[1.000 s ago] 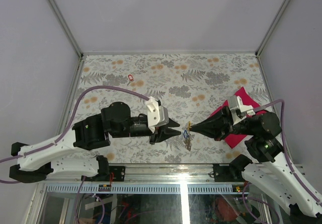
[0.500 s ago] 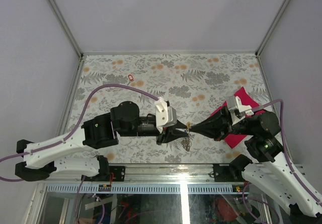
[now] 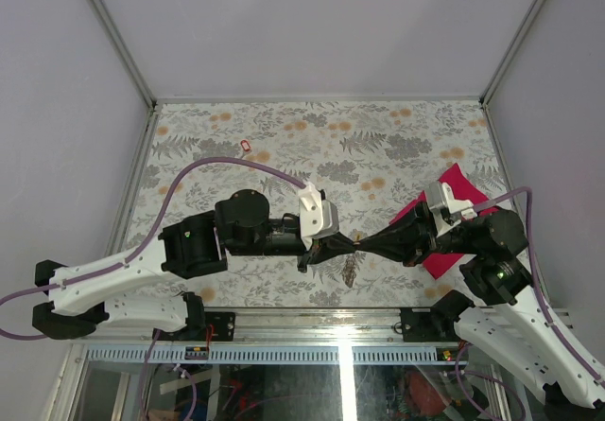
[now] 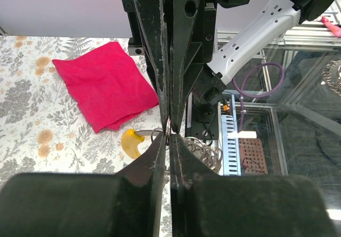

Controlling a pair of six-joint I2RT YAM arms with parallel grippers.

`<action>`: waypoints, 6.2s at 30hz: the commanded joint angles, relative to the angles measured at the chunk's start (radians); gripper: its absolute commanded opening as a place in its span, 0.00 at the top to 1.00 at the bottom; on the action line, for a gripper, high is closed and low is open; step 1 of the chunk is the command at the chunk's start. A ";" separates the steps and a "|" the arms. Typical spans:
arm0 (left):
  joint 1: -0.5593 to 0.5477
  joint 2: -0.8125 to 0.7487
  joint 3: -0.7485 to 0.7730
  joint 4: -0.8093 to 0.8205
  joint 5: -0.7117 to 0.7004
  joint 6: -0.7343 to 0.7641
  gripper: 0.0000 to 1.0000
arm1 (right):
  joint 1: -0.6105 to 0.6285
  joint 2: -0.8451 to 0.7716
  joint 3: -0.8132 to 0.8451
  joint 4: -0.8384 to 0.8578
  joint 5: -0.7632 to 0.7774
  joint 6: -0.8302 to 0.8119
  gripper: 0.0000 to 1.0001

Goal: Put the keys on the keyring

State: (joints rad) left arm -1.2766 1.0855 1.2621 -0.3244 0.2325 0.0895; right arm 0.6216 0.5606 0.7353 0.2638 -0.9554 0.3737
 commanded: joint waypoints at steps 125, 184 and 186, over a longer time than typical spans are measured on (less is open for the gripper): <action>0.168 0.137 0.112 -0.127 -0.150 -0.243 1.00 | 0.504 0.216 0.342 -0.916 0.842 -1.723 0.70; 0.171 0.162 0.126 -0.125 -0.110 -0.238 1.00 | 0.514 0.192 0.302 -0.773 0.852 -1.642 0.85; 0.171 0.163 0.126 -0.124 -0.110 -0.238 1.00 | 0.514 0.193 0.303 -0.787 0.852 -1.640 0.85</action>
State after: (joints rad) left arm -1.1046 1.2499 1.3464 -0.5014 0.1070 -0.1455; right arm 1.1278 0.7544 1.0355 -0.5621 -0.1207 -1.2881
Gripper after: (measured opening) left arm 0.012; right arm 0.153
